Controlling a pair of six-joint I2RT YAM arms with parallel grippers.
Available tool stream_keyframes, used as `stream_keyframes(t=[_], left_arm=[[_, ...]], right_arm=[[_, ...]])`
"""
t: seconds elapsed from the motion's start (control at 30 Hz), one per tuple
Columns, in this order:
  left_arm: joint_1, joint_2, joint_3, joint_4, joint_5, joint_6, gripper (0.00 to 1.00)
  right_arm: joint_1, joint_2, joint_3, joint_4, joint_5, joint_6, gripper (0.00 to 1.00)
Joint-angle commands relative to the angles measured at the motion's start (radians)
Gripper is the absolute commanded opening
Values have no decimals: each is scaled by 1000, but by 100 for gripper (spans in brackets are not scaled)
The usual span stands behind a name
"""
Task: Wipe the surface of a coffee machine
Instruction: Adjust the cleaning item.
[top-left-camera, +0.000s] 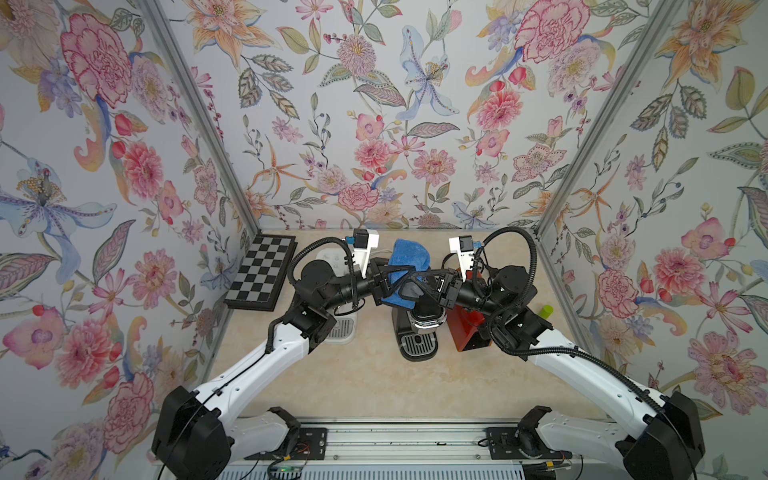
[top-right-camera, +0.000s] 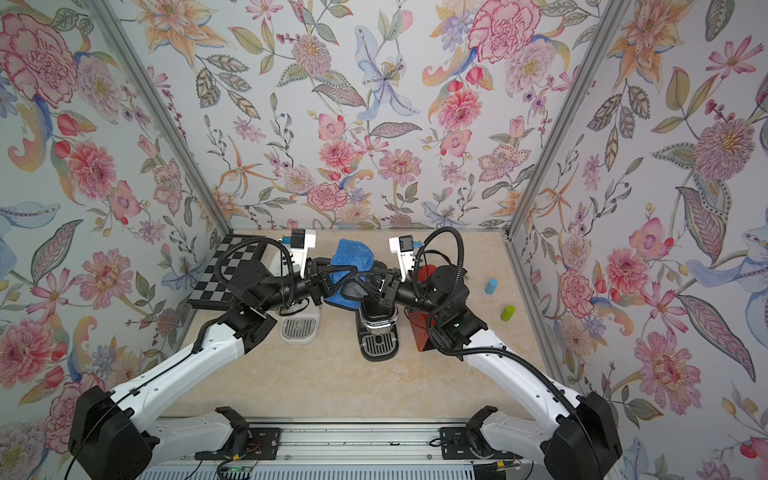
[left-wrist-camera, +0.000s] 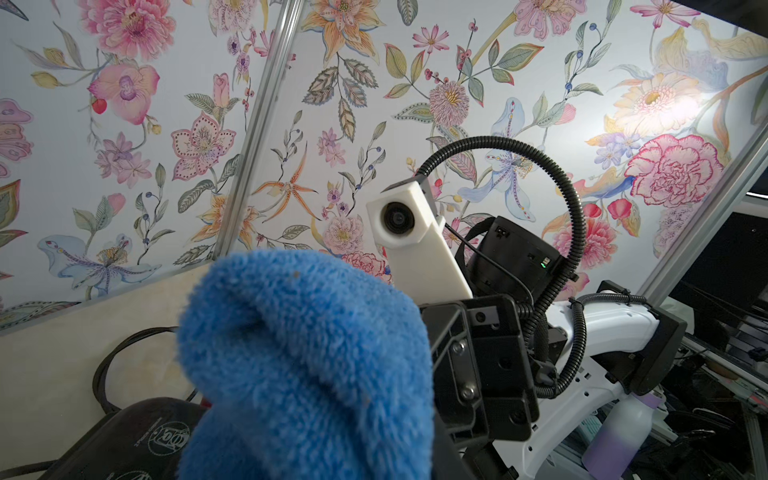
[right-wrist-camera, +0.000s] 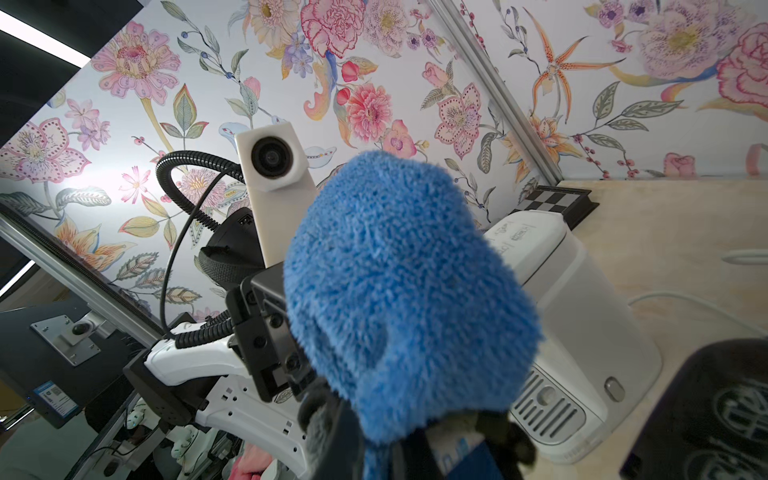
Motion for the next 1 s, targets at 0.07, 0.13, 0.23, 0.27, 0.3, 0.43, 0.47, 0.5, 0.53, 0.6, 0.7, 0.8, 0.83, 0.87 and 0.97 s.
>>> stream_keyframes(t=[0.07,0.13,0.23,0.27,0.3,0.43,0.47,0.5,0.53,0.6,0.7,0.8,0.83,0.87,0.97], left_arm=[[26,2,4,-43,-24,4,87],[52,-33,13,-87,-76,40,99],[71,-77,53,-225,-226,125,99],[72,-78,71,-264,-259,159,99],[72,-72,87,-297,-278,180,99],[69,-17,133,-377,-346,227,99],[68,0,140,-387,-351,235,99],[64,21,149,-403,-366,244,98],[58,40,161,-420,-391,249,97],[39,92,202,-479,-461,259,93],[-7,162,275,-552,-527,286,88],[-64,213,319,-587,-594,323,87],[-77,223,325,-592,-613,335,87],[-87,230,320,-585,-625,343,87],[-99,246,283,-549,-604,342,87]], right_arm=[[49,-39,33,-152,81,-94,0],[56,-86,30,-309,196,-163,0],[76,-190,-19,-473,351,-220,0],[90,-225,-42,-503,392,-225,0],[110,-266,-65,-543,440,-228,0],[263,-406,-182,-634,648,-197,0],[319,-425,-211,-636,705,-190,0],[392,-442,-243,-637,790,-183,0],[462,-451,-263,-637,874,-185,0],[626,-451,-295,-637,1103,-198,0],[763,-392,-316,-619,1368,-215,0],[778,-300,-320,-545,1467,-235,0],[777,-289,-338,-486,1478,-251,0],[768,-282,-365,-414,1487,-268,0],[697,-264,-412,-353,1487,-216,0]])
